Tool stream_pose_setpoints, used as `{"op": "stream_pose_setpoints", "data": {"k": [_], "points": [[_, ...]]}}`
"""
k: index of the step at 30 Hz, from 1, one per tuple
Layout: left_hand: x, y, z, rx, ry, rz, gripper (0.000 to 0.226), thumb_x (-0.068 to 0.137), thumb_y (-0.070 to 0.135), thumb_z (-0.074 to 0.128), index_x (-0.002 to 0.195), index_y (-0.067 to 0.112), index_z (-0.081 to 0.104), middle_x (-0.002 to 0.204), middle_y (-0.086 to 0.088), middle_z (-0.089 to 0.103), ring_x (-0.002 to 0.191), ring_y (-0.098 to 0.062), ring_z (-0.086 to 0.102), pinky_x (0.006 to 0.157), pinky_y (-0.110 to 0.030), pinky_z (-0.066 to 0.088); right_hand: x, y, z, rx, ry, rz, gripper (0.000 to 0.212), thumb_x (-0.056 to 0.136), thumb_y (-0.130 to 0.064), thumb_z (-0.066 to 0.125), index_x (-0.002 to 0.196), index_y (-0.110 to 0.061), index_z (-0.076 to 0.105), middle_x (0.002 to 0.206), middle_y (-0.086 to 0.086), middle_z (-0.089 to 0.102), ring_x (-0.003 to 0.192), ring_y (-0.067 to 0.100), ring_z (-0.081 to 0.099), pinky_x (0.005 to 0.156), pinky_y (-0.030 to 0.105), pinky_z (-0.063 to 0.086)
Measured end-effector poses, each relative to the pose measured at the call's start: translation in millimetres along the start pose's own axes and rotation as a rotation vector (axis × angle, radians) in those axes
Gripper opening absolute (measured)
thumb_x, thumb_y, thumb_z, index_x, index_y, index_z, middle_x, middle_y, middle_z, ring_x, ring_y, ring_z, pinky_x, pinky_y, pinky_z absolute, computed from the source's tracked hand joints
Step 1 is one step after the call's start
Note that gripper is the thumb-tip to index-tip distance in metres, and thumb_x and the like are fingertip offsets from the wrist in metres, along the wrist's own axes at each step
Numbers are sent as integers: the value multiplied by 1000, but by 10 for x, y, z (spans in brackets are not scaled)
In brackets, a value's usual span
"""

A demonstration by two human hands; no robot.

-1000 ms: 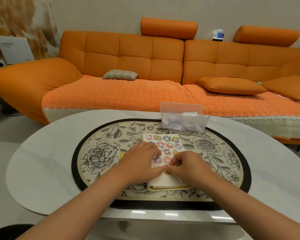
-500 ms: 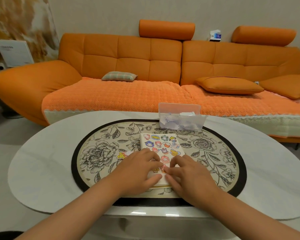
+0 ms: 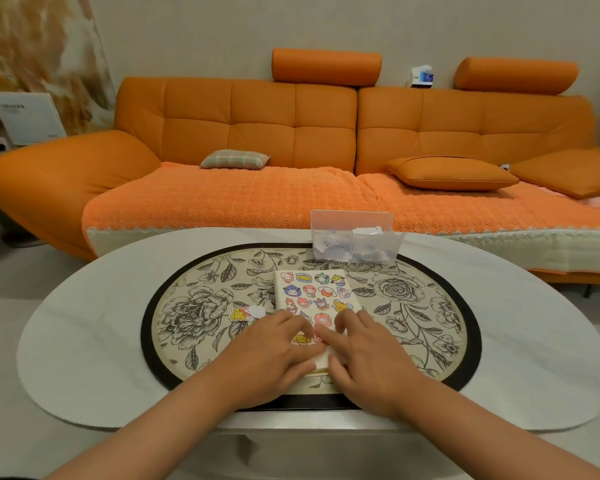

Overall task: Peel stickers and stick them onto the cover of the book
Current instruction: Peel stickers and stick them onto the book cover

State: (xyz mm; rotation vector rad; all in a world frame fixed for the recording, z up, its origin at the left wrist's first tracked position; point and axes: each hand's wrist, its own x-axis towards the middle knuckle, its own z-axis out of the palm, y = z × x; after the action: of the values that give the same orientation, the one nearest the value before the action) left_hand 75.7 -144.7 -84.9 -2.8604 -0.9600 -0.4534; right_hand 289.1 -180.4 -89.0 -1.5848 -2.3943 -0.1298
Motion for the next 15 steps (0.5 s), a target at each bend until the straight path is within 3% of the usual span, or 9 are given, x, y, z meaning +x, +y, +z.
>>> {"op": "stream_pose_setpoints", "data": {"k": [4, 15], "points": [[-2, 35, -26, -35, -58, -51, 41, 102, 52, 30, 132, 41, 55, 131, 10, 51, 122, -13, 46, 97, -34, 44, -47, 26, -12, 19, 22, -10, 45, 95, -43, 36, 134, -28, 55, 111, -3, 51, 95, 15, 44, 79, 33, 45], [28, 155, 74, 28, -4, -114, 46, 98, 44, 36, 134, 25, 59, 124, 5, 54, 118, -15, 46, 99, -35, 45, -167, 46, -62, -20, 37, -40, 38, 93, -43, 46, 118, -22, 66, 117, -2, 62, 96, 17, 55, 72, 33, 51]]}}
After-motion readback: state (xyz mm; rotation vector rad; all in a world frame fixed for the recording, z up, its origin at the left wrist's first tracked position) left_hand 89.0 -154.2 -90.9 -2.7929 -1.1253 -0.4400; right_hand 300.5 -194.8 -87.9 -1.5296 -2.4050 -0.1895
